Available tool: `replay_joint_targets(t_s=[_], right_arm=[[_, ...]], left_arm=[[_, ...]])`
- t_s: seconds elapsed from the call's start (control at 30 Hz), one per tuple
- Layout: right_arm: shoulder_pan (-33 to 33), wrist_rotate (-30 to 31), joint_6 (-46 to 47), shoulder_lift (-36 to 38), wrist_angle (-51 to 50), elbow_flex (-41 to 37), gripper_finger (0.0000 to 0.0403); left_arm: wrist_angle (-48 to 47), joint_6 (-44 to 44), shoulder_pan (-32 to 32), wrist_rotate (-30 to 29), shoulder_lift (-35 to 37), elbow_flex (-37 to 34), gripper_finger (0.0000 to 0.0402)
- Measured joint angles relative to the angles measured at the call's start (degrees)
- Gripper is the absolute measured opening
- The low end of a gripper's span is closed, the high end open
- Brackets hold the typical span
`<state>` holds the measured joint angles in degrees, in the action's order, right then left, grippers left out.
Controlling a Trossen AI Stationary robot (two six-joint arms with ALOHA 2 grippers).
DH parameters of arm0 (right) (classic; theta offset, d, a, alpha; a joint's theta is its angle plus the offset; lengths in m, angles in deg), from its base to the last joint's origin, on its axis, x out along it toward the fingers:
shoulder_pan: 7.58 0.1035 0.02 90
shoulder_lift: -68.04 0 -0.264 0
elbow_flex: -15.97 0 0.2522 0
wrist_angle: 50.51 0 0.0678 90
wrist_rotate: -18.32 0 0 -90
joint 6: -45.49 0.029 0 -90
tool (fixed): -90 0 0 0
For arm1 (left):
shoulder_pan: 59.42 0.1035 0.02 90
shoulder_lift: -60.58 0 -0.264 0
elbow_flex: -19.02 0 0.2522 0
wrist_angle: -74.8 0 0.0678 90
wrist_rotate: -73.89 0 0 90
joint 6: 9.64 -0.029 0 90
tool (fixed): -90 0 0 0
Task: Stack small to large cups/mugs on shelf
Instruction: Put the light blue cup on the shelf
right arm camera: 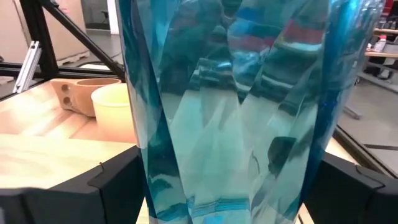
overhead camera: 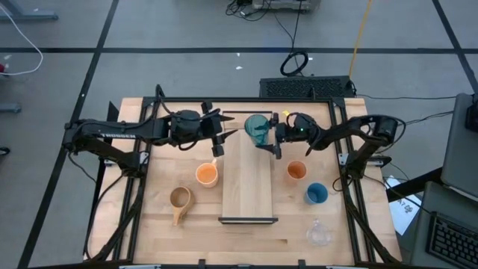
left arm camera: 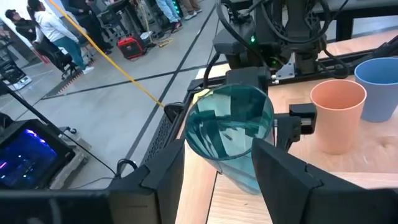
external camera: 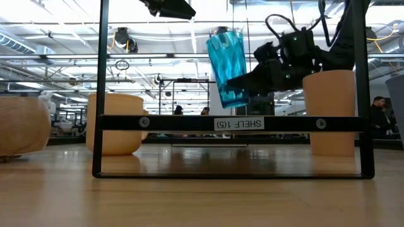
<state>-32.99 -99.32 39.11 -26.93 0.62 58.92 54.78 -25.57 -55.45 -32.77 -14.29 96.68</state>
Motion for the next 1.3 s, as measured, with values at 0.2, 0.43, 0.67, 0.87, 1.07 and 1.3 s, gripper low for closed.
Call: replay_joint_targets(t_s=[0.2, 0.43, 0.67, 0.87, 1.07, 1.3], right_arm=[[0.7, 0.4, 0.8, -1.6, 0.3, 0.0, 0.0339], [2.0, 0.5, 1.0, -1.6, -0.3, 0.0, 0.0339], [1.9, 1.4, 2.2, -1.6, -1.1, 0.0, 0.0339], [2.3, 2.4, 2.2, -1.6, -0.4, -0.8, 0.0339], [3.8, 7.4, -1.2, -1.6, -0.5, -1.2, 0.0339], [5.5, 10.0, -2.0, -1.6, -0.9, -1.2, 0.0339]], left_arm=[[-0.1, -0.1, 0.0, 0.0, 0.0, 0.0, 0.0189], [-0.2, -0.4, 0.0, 0.0, 0.0, 0.0, 0.0189], [-1.3, -0.5, 0.0, 0.0, 0.0, 0.0, 0.0189], [-1.3, -0.9, 0.0, 0.0, 0.0, 0.0, 0.0189], [-0.9, -1.4, 0.0, 0.0, 0.0, 0.0, 0.0189], [-0.7, -1.6, 0.0, 0.0, 0.0, 0.0, 0.0189]])
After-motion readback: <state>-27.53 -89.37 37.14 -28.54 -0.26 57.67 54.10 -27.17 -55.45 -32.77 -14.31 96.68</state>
